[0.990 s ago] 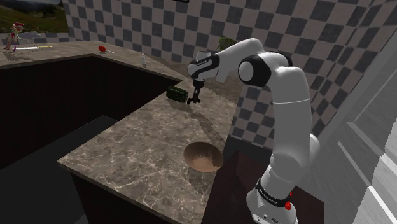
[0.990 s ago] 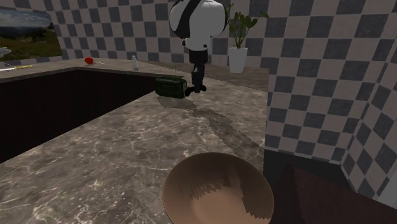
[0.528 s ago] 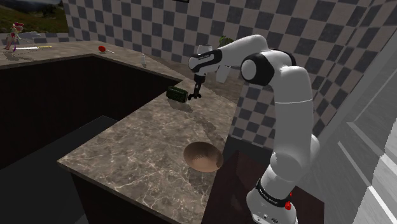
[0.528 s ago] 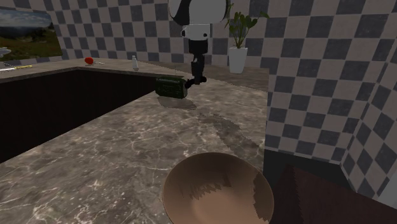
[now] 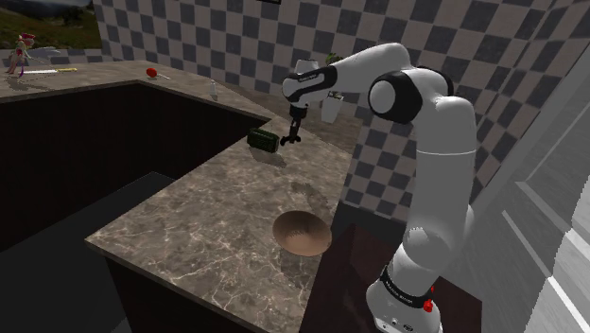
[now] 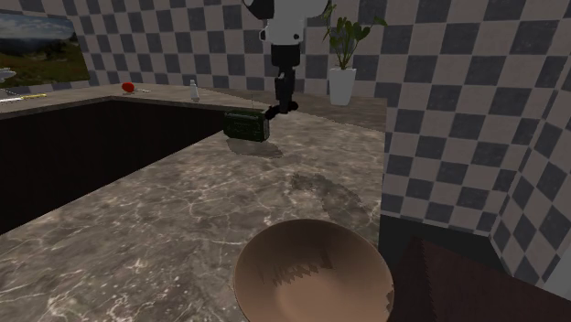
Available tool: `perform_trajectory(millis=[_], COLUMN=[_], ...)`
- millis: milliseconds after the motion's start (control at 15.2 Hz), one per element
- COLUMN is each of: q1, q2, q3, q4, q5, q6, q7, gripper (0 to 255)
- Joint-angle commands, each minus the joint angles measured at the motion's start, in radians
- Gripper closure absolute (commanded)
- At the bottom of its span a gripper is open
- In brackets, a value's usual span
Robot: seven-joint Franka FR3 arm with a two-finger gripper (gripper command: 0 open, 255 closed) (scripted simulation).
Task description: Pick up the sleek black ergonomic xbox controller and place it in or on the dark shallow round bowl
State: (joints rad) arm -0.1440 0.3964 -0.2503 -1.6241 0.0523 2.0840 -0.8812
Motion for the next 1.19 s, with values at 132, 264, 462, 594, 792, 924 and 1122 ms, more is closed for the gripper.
perform_trajectory(millis=[132,264,462,594,792,924,1122], q1=[0.05,0.072,0.101,0.116,0.135,0.145,0.16], q2=[-0.155,-0.228,-0.334,-0.403,-0.504,-0.571,-0.671], q3=[-0.001,0.002,0.013,0.024,0.048,0.067,0.101], q4=[-0.22,-0.315,-0.447,-0.528,-0.641,-0.712,-0.81], q5=[-0.044,-0.068,-0.104,-0.127,-0.157,-0.172,-0.186], q6=[0.067,0.091,0.117,0.129,0.139,0.141,0.135], q7=[0.055,0.09,0.146,0.185,0.245,0.286,0.345], gripper=[255,255,255,255,255,255,255])
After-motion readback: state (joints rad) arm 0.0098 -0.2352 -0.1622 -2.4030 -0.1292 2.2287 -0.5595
